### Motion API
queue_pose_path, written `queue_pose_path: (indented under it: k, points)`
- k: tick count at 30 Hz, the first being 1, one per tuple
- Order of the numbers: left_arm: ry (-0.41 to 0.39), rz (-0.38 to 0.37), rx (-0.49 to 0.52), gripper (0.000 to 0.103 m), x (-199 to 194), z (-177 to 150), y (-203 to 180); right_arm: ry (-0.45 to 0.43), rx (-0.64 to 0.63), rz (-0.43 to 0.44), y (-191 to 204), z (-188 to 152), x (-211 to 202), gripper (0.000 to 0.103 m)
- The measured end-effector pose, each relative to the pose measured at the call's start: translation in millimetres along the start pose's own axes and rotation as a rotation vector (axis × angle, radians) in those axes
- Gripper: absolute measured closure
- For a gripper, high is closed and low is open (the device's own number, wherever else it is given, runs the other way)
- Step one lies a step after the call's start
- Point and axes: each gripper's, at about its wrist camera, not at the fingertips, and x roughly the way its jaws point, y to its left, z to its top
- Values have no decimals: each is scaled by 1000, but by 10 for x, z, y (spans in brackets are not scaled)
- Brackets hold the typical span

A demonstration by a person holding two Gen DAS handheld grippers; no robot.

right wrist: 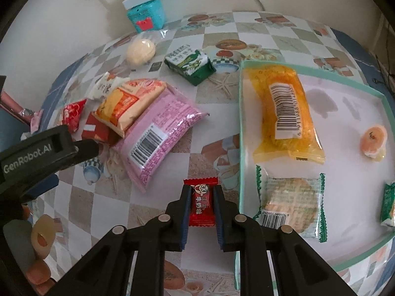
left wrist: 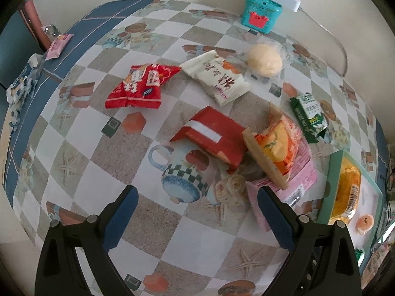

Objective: Organize snacks
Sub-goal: 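Lift the red candy with the right tool while the left grasps the orange bread packet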

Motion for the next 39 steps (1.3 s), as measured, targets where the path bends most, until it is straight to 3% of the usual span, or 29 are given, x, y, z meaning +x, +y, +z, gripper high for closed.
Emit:
queue_pose_path:
  k: [17,30,36,38,39]
  points:
    - [-178,-23,182,6,-247,175,-501,-154,101,40,-401,188,-498,85]
    - [-195,-4,317,6,-20,204,-851,-174,193,16,-805,285,-539,85]
    - [-183,41,351,24,124,156,-947,-170,193,16,-814,283,-523,85]
    - [-182,51,344,41,141,158,-922,-168,196,17,-822,281,-519,85]
    - [-178,45,336,43,147,164,-904,-167,198,17,-824,280,-517,85]
